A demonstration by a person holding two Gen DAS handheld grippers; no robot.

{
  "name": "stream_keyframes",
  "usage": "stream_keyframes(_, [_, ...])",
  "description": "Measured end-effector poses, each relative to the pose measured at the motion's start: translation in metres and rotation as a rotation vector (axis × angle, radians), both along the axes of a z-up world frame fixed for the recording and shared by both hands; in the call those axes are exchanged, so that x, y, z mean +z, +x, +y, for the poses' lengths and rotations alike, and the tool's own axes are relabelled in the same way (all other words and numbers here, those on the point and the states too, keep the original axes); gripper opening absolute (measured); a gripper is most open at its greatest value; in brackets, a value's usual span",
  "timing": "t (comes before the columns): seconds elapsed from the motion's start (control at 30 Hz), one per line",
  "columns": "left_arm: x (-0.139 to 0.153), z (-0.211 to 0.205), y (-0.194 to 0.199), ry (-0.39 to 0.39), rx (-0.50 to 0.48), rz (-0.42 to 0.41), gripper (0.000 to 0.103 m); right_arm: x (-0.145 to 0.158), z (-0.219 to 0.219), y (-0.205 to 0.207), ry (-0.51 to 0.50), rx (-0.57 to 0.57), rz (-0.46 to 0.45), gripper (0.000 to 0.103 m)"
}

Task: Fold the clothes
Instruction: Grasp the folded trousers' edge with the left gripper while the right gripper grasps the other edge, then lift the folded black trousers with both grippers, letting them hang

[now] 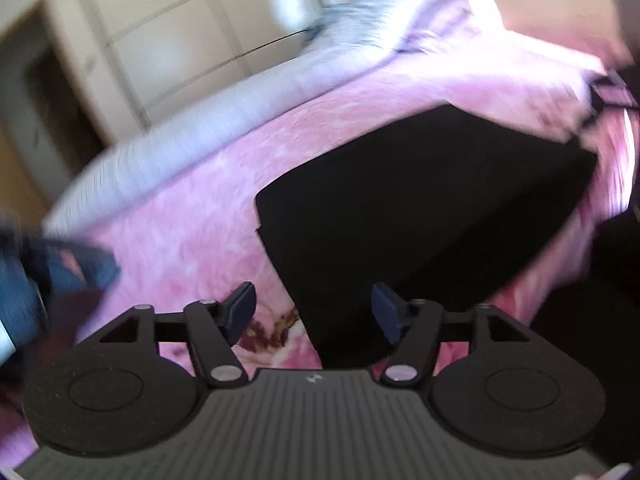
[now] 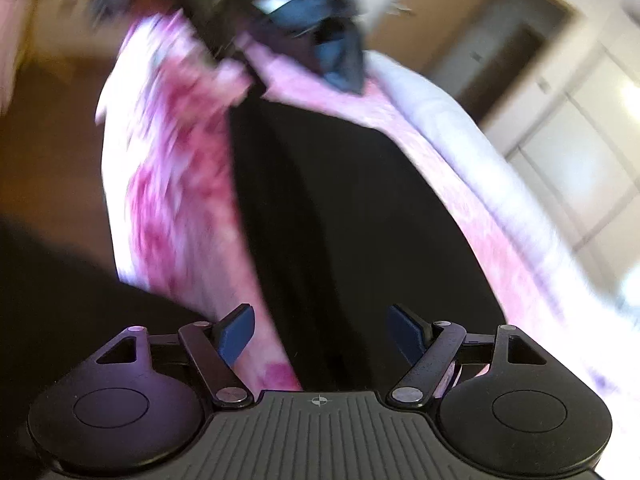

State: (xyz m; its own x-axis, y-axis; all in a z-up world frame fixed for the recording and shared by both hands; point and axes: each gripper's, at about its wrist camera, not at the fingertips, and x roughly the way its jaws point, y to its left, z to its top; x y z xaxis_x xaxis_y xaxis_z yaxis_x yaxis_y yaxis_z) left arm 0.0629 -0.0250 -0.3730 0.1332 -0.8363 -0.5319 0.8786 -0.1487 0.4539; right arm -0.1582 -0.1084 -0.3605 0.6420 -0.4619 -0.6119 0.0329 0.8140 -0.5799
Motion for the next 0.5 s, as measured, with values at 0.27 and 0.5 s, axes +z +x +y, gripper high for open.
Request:
stream_keyframes(0.27, [-0.040, 0.008, -0.043, 0.026, -0.188, -0.233, 0.069, -0.031, -0.001, 0.028, -0.145, 0.016, 0.158, 0.075])
stream_keyframes(0.5, [-0.053, 0.003, -0.061, 0.020, -0.293, -0.295, 0.073, -0.005, -0.020, 0.021, -0.006, -0.048, 0.114, 0.046])
